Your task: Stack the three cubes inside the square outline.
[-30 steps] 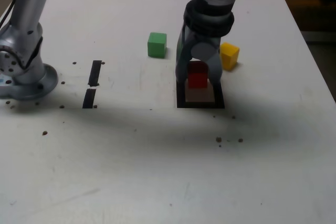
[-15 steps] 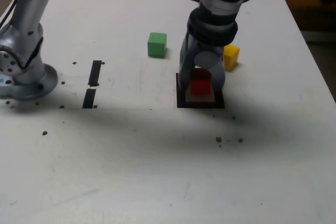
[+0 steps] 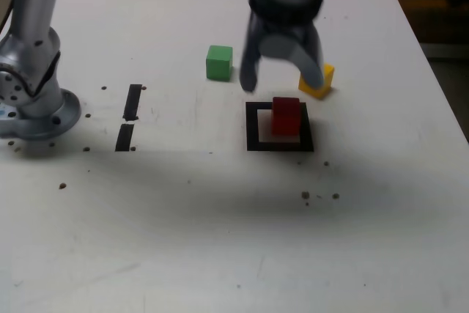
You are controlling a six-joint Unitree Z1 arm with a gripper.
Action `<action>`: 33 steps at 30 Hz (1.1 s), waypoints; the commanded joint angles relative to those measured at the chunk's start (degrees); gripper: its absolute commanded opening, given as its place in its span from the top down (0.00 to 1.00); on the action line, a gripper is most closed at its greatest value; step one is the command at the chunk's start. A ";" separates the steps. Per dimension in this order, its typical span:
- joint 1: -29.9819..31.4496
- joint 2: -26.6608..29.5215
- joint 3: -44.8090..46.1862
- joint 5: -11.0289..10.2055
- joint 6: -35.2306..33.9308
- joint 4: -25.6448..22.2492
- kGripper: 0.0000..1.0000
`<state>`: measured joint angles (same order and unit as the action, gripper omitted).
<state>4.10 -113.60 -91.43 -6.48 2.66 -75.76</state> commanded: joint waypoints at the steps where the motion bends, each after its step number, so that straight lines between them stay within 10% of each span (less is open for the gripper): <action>1: -0.51 1.57 -1.25 -1.14 1.56 -1.02 0.06; 13: -8.09 -6.60 -10.38 -6.40 31.58 2.13 0.06; 23: -10.05 -11.17 -6.97 -7.28 36.18 7.47 0.10; 33: -10.08 -12.27 -5.77 -5.04 35.74 10.99 0.51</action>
<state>-5.93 -125.47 -96.96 -11.65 38.44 -64.94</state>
